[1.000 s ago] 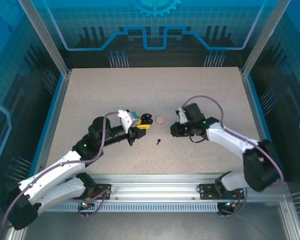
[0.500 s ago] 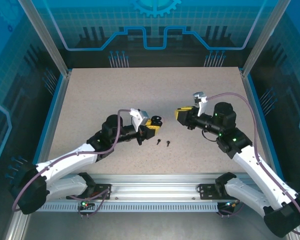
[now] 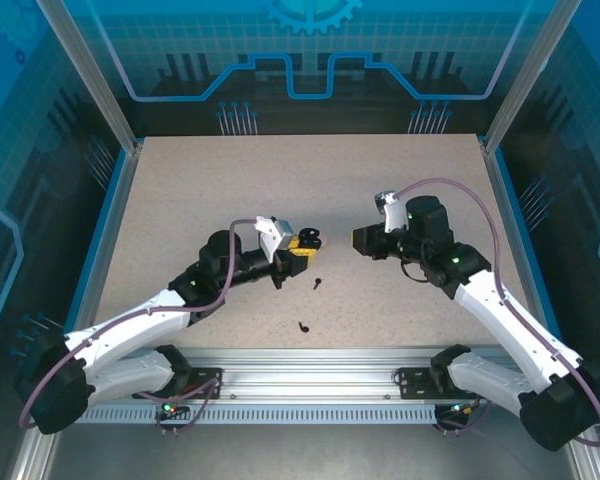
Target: Insert the wireless bluetooth earbuds into the charging case
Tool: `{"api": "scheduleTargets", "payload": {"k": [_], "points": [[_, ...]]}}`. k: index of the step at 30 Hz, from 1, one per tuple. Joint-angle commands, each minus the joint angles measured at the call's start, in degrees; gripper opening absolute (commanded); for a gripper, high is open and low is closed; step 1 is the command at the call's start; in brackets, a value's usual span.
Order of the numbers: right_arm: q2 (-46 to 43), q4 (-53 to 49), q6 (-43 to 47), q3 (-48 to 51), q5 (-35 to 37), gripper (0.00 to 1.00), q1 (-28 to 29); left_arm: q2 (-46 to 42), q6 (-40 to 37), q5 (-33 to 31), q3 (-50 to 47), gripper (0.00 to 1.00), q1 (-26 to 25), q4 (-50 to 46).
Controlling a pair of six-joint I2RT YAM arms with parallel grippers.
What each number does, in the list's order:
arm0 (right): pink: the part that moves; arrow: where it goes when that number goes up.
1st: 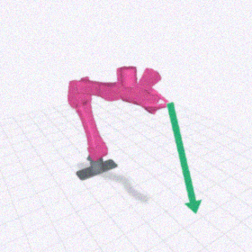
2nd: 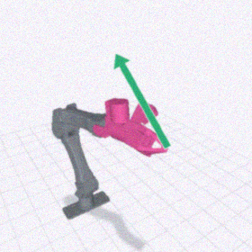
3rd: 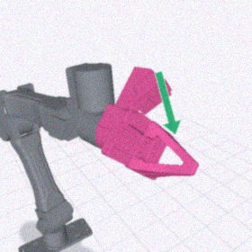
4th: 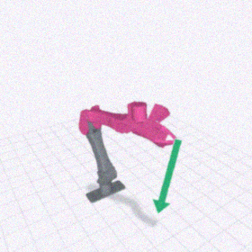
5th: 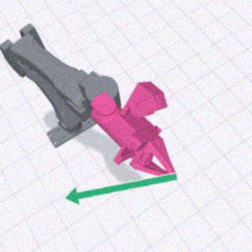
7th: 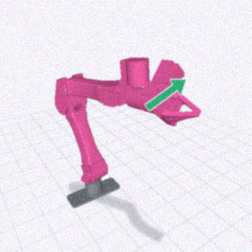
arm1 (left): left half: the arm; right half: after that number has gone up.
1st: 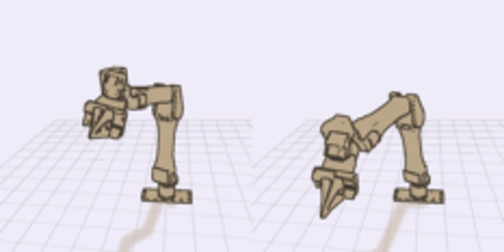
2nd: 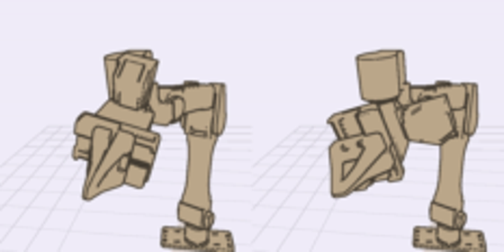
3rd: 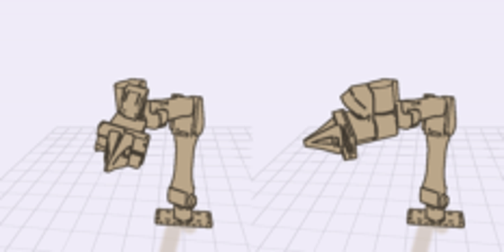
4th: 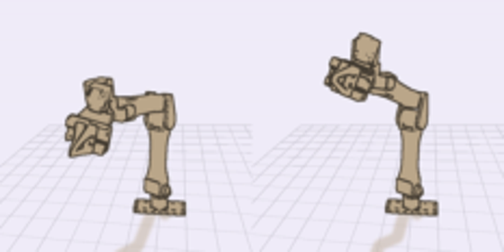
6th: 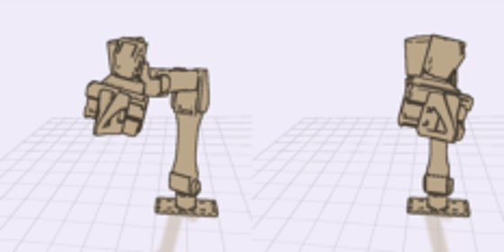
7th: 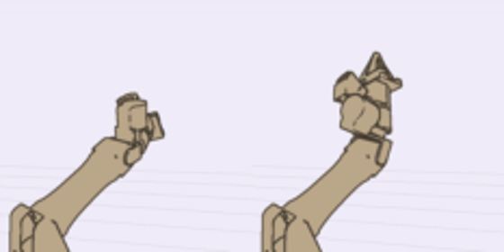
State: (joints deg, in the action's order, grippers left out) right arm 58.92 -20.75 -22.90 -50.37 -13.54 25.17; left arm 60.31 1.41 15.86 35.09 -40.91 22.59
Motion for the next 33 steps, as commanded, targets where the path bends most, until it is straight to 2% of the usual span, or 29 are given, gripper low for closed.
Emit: {"api": "scheduleTargets", "payload": {"k": [1,5,8,11,14,18,26,33], "points": [[1.3,-4.8,2.2,-0.7,2.4,0.38,0.0,-1.8,-1.5,-2.1,0.9,0.02,-0.5,-1.0],[5.1,-9.9,6.7,-1.9,-0.2,0.38,0.8,-3.5,-1.4,-3.6,0.4,0.01,-0.4,-0.8],[7.7,-11.0,8.3,-0.9,-1.4,0.43,4.2,-5.4,-1.4,-5.7,-0.5,0.01,-0.5,0.1],[10.6,-9.8,6.1,1.6,3.1,0.51,9.5,-7.8,-1.7,-7.7,-1.2,0.01,-0.4,0.4],[15.3,-5.6,1.9,2.4,6.2,0.52,13.4,-9.8,-2.6,-9.0,-1.3,0.01,-0.4,-0.7],[24.3,-5.4,-2.8,-3.6,12.4,0.52,17.2,-12.0,-3.6,-9.7,-0.6,0.01,-0.4,-3.8],[36.3,-8.3,-11.0,-11.3,14.3,0.51,18.3,-15.9,-3.8,-10.6,-1.6,0.01,-0.4,-6.5],[42.4,-11.2,-12.5,-16.0,16.6,0.49,18.7,-16.2,-3.9,-10.4,-1.8,0.01,-0.4,-6.8]]}}
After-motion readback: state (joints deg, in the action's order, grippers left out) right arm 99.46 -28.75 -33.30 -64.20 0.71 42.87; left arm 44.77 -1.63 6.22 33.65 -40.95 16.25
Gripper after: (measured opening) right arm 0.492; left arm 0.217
